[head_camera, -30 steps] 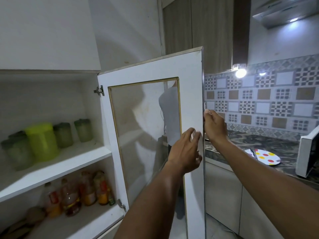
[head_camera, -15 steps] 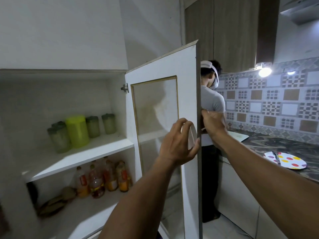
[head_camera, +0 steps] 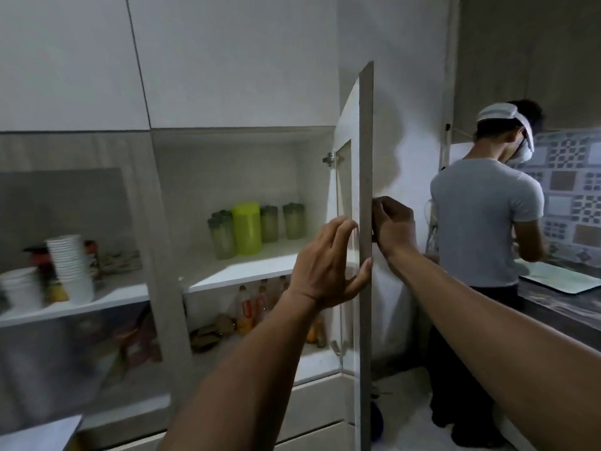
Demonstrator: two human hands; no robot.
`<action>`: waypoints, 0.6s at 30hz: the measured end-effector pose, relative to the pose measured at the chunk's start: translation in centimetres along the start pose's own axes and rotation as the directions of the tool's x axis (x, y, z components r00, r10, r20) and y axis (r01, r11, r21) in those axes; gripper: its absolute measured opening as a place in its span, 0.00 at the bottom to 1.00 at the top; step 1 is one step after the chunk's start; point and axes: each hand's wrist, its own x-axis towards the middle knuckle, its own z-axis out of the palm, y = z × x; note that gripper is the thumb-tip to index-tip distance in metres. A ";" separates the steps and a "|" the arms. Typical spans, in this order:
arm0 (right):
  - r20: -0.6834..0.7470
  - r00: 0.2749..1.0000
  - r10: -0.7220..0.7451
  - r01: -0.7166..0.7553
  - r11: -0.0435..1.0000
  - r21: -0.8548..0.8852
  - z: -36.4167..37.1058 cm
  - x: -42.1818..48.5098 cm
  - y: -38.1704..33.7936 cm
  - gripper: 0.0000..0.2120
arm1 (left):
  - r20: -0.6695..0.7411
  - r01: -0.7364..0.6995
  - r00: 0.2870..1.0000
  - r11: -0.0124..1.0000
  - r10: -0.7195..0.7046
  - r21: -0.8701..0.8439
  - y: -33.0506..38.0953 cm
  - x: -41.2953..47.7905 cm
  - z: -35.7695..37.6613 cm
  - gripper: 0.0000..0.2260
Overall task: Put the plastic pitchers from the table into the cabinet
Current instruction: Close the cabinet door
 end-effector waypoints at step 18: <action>0.205 0.888 -0.411 0.451 0.865 -0.221 23.9 -1.9 3.9 0.29 | -0.058 0.206 0.978 0.881 -0.201 0.426 -18.4 -9.8 -9.8 0.33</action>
